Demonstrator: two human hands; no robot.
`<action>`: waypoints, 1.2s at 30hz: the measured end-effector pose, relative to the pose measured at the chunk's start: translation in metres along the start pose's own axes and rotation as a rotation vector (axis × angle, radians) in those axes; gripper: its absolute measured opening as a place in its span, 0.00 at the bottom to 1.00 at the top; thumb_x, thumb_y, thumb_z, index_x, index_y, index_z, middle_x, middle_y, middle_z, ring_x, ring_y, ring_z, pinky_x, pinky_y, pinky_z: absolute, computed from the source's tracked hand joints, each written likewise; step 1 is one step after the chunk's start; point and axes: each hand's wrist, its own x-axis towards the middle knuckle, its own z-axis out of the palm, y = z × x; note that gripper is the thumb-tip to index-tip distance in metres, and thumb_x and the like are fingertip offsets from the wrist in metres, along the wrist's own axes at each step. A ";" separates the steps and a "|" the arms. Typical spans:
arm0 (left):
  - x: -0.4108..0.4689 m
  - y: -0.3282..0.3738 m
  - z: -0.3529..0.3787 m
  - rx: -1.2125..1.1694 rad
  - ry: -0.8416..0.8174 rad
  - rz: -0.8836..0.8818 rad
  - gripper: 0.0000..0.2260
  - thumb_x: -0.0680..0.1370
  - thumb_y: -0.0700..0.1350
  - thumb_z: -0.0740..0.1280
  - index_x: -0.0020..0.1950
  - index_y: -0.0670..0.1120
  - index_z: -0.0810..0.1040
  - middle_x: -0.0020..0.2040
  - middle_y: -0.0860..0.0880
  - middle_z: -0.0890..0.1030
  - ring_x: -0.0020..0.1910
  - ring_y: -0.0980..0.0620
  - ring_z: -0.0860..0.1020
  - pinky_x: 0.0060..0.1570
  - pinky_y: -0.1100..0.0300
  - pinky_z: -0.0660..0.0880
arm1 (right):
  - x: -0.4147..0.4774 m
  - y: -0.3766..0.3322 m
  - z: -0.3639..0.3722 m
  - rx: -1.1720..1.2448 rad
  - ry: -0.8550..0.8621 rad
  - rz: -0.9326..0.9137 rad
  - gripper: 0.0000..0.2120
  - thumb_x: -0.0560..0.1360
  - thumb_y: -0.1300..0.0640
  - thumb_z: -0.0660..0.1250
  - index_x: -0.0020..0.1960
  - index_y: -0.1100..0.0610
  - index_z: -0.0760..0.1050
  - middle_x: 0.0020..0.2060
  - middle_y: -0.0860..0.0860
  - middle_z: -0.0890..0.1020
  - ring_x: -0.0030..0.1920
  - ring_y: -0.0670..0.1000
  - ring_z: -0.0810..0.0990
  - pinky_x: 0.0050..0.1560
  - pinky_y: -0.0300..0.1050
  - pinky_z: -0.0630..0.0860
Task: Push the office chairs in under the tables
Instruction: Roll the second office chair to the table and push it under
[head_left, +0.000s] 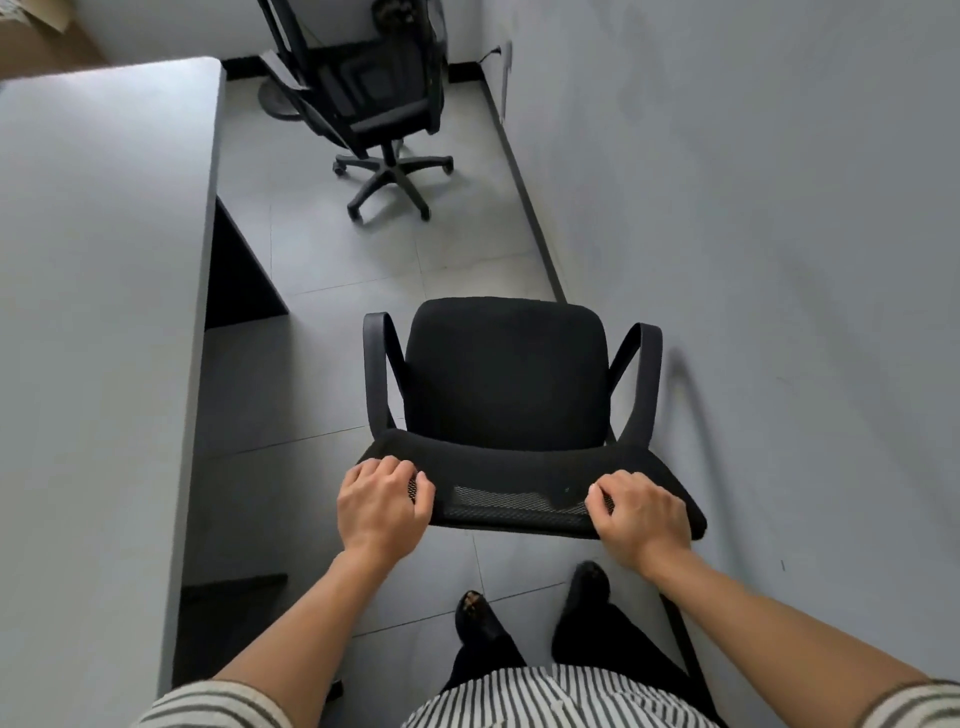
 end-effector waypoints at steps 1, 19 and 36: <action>0.008 0.006 0.001 -0.009 -0.004 -0.004 0.18 0.73 0.54 0.54 0.38 0.48 0.80 0.39 0.51 0.82 0.42 0.49 0.78 0.49 0.55 0.73 | 0.012 0.004 -0.004 -0.009 0.000 -0.002 0.15 0.76 0.47 0.56 0.40 0.52 0.77 0.37 0.46 0.78 0.41 0.49 0.75 0.36 0.45 0.67; 0.239 0.039 0.004 -0.059 0.142 -0.217 0.17 0.73 0.52 0.53 0.36 0.47 0.78 0.36 0.49 0.81 0.37 0.49 0.77 0.44 0.57 0.73 | 0.324 -0.008 -0.070 -0.104 0.005 -0.286 0.20 0.75 0.45 0.50 0.42 0.52 0.78 0.39 0.47 0.79 0.40 0.49 0.74 0.35 0.43 0.72; 0.358 0.037 -0.008 -0.088 0.238 -0.473 0.15 0.73 0.49 0.54 0.32 0.47 0.76 0.31 0.51 0.78 0.33 0.50 0.75 0.46 0.56 0.74 | 0.539 -0.085 -0.121 -0.262 -0.097 -0.629 0.24 0.75 0.42 0.47 0.52 0.49 0.78 0.50 0.48 0.81 0.50 0.50 0.76 0.51 0.47 0.72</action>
